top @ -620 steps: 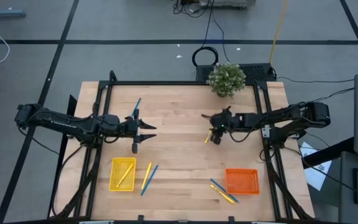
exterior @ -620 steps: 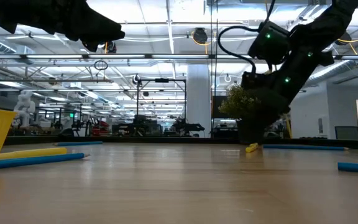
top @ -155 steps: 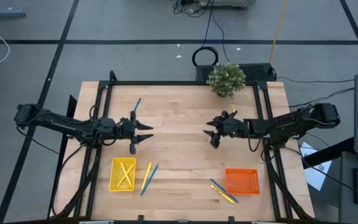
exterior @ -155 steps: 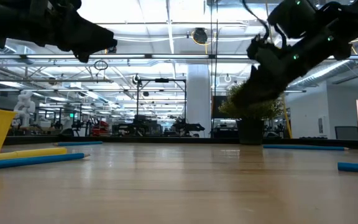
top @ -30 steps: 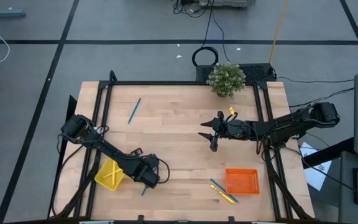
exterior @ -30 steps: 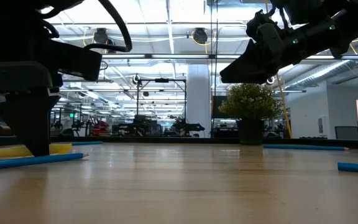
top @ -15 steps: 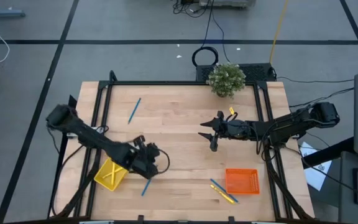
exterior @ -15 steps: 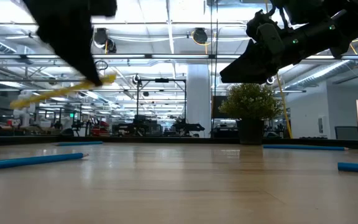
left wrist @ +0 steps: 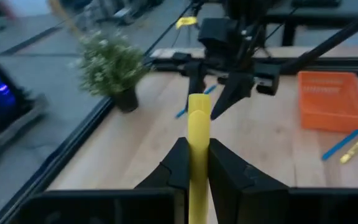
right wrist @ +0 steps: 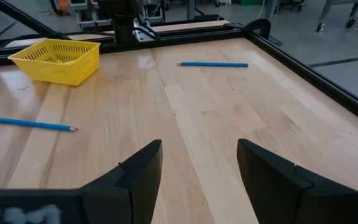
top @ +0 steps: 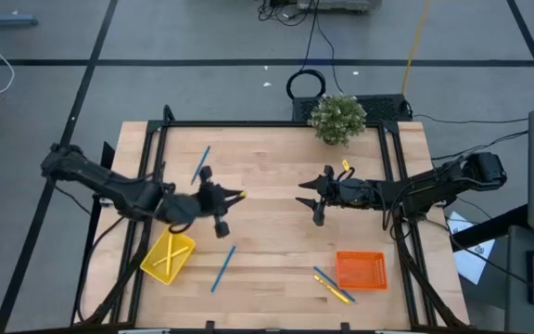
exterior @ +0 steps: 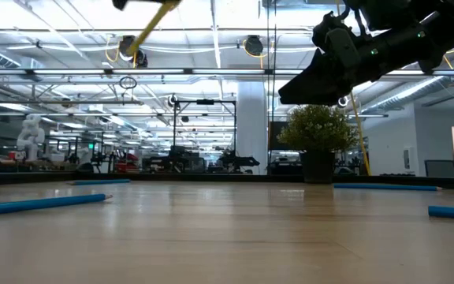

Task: Sort pens & pencils
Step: Put the left yellow pen into the yellow basket, then adjust the yellow bin, then put the yellow pen into the yellow bin

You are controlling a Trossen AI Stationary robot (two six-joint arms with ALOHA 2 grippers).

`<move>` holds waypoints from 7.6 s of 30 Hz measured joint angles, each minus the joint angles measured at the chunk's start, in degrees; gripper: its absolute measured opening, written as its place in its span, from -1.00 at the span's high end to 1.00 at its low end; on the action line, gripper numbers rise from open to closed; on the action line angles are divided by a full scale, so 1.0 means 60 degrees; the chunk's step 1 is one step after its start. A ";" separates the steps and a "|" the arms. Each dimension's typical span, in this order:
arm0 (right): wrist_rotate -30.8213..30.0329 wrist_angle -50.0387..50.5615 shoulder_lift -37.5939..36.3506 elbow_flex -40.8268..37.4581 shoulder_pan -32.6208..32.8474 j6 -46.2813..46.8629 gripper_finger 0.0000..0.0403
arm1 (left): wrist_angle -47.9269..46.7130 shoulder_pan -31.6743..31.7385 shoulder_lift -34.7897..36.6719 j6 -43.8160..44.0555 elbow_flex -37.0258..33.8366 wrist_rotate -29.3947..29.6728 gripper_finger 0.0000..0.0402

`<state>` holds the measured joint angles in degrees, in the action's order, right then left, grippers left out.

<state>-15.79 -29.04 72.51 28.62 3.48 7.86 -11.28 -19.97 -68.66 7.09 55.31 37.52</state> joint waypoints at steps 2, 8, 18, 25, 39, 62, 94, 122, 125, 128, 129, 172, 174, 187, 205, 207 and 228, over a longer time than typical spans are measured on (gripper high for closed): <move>0.0000 -0.0026 0.0000 0.0000 -0.0003 0.0000 0.01 | 0.1349 0.0526 0.0170 -0.0465 -0.0737 -0.0950 0.83; 0.0592 -0.0689 0.0015 -0.0004 -0.0003 -0.0594 0.01 | 0.4926 0.2150 0.0342 -0.0790 -0.2971 -0.3939 0.83; 0.2189 -0.5144 0.1417 0.0000 0.0369 -0.2634 0.01 | 0.7901 0.2656 0.0346 -0.0998 -0.4643 -0.4939 0.83; 0.2149 -0.6025 0.2094 0.0000 0.0319 -0.2716 0.01 | 0.7940 0.2536 0.0349 -0.0997 -0.4659 -0.4963 0.83; 0.2142 -0.6051 0.2062 0.0000 0.0296 -0.2692 0.01 | 0.7157 0.2038 0.0365 0.0192 -0.4237 -0.4993 0.83; 0.2131 -0.5827 0.2062 0.0000 0.0296 -0.2674 0.01 | -0.7680 -0.3311 -0.0465 1.0412 -0.0649 -0.2621 0.83; 0.2128 -0.5775 0.2062 0.0000 0.0296 -0.2674 0.01 | -0.7694 -0.4705 -0.1082 1.2630 -0.1042 -0.4774 0.25; 0.2130 -0.5673 0.2062 0.0000 0.0296 -0.2670 0.01 | -0.7409 -0.4783 -0.2779 1.3011 -0.1049 -0.8643 0.99; 0.2130 -0.5665 0.2062 0.0000 0.0296 -0.2669 0.01 | -0.7266 -0.4783 -0.2776 1.3009 -0.1049 -0.8541 0.99; 0.2131 -0.5638 0.2062 0.0000 0.0296 -0.2669 0.01 | -0.6913 -0.4783 -0.2776 1.2882 -0.1049 -0.8527 0.99; 0.2127 -0.5617 0.2062 0.0000 0.0296 -0.2670 0.01 | -0.6673 -0.4783 -0.2776 1.2787 -0.1049 -0.8513 0.99; 0.2130 -0.5398 0.2062 0.0004 0.0296 -0.2670 0.01 | -0.6107 -0.2994 -0.1446 0.9440 -0.1021 -0.8054 0.99; 0.2130 -0.5391 0.2062 0.0004 0.0296 -0.2670 0.01 | -0.6229 -0.2959 -0.0872 0.9156 -0.1005 -0.7376 0.99; 0.2131 -0.5465 0.2062 0.0004 0.0294 -0.2683 0.01 | -0.4088 -0.1551 0.2649 0.2901 -0.0987 -0.0239 0.96; 0.2135 -0.5609 0.2058 0.0004 0.0307 -0.2685 0.01 | 0.4637 0.0400 0.2520 -0.1303 -0.4435 -0.1609 0.86; 0.2135 -0.5630 0.2058 0.0004 0.0307 -0.2685 0.01 | 0.4887 0.0683 0.2539 -0.1136 -0.4648 -0.2205 0.86; 0.2135 -0.5694 0.2058 0.0004 0.0310 -0.2677 0.01 | 0.4113 0.1191 0.2488 -0.1881 -0.4769 -0.3274 0.16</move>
<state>-2.98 -63.20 84.86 28.64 5.34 -8.21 13.39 -12.82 -53.74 -4.20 26.70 17.87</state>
